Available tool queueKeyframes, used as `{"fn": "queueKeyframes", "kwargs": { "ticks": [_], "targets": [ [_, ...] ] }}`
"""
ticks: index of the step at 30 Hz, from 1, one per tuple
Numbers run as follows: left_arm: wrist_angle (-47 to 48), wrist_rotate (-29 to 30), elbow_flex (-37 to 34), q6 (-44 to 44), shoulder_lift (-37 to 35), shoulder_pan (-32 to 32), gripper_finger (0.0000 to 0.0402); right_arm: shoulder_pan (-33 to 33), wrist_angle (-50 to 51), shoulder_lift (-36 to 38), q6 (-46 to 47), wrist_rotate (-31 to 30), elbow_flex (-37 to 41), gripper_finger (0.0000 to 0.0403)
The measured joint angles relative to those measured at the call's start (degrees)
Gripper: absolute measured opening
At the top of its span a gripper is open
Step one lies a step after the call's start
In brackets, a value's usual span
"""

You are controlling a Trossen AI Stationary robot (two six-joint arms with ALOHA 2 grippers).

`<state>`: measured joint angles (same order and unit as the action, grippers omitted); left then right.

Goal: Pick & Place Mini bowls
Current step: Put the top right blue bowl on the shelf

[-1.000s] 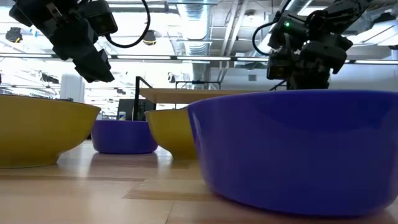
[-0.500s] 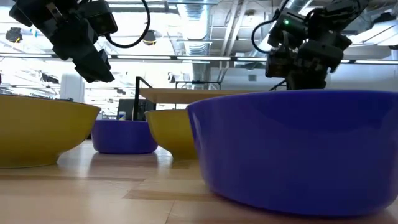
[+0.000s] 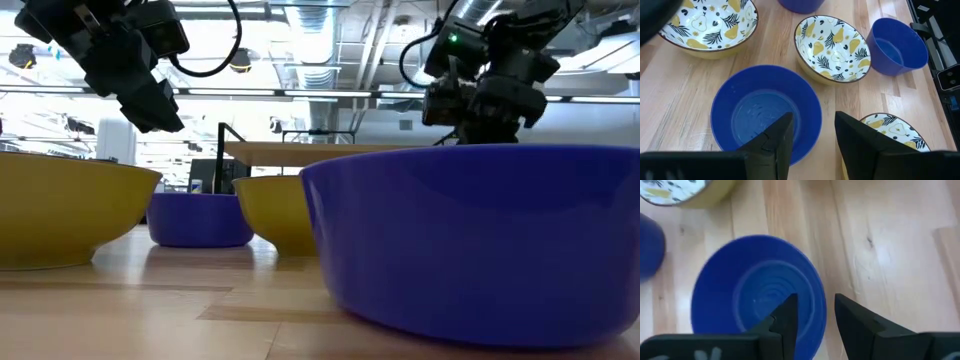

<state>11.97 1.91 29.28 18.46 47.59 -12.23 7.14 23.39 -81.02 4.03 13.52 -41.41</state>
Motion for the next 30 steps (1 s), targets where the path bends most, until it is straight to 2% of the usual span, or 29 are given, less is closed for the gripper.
{"fn": "queueKeyframes", "kwargs": {
  "ticks": [10,30],
  "targets": [
    [0.0,0.0,0.0,0.0,0.0,0.0,0.0143,-1.13,0.03,-4.55,0.02,-0.55,0.0,0.0118],
    [0.0,0.0,0.0,0.0,0.0,-0.02,0.0143,-1.12,-1.56,-4.04,0.48,-1.7,-0.12,0.0118]
  ]
}}
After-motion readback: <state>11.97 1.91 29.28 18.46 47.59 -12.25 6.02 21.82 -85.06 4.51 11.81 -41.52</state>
